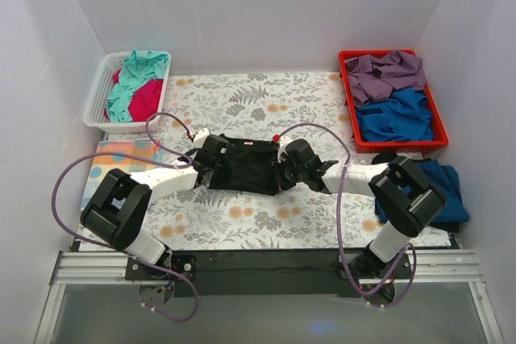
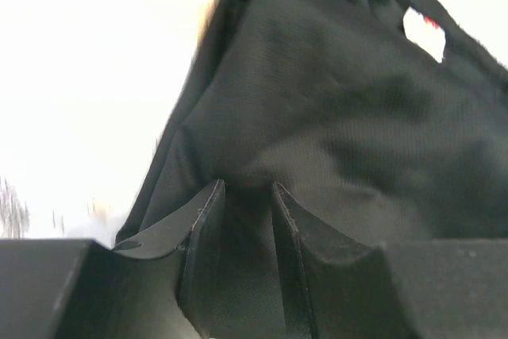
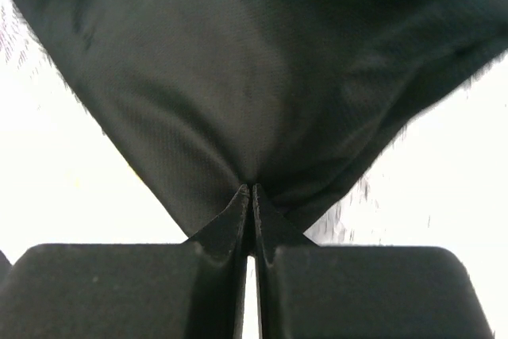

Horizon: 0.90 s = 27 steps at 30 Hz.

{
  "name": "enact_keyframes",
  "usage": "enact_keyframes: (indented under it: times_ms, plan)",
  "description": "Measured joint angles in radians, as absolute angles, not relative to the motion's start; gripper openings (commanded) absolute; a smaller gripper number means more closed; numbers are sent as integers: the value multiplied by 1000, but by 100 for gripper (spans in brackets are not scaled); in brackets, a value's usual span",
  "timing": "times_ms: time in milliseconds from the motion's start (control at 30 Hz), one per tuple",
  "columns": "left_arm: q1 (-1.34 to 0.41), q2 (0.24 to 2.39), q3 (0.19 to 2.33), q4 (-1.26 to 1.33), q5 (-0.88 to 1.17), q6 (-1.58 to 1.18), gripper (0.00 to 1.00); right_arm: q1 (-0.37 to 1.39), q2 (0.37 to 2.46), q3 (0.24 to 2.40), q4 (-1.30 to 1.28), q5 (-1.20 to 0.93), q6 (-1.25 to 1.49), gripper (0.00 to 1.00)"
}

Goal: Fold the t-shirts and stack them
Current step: Fold the long partially folded tshirt into a neat square

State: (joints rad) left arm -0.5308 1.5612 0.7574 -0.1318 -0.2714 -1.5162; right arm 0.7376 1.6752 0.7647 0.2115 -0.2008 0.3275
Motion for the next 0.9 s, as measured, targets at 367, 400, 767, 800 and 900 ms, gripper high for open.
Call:
enact_keyframes:
  times_ms: [367, 400, 767, 800, 900]
  plan:
    - [-633, 1237, 660, -403, -340, -1612, 30, 749, 1502, 689, 65, -60, 365, 7]
    - [-634, 1205, 661, -411, -342, -1612, 30, 752, 1485, 689, 51, -54, 366, 7]
    - [-687, 1143, 658, -401, -262, -1620, 30, 867, 1449, 756, 1, -33, 391, 7]
    - [-695, 1143, 642, -380, -245, -1625, 30, 874, 1462, 766, 1, -32, 391, 7]
    - [-715, 1146, 595, -335, -208, -1643, 30, 889, 1508, 791, 3, -33, 392, 7]
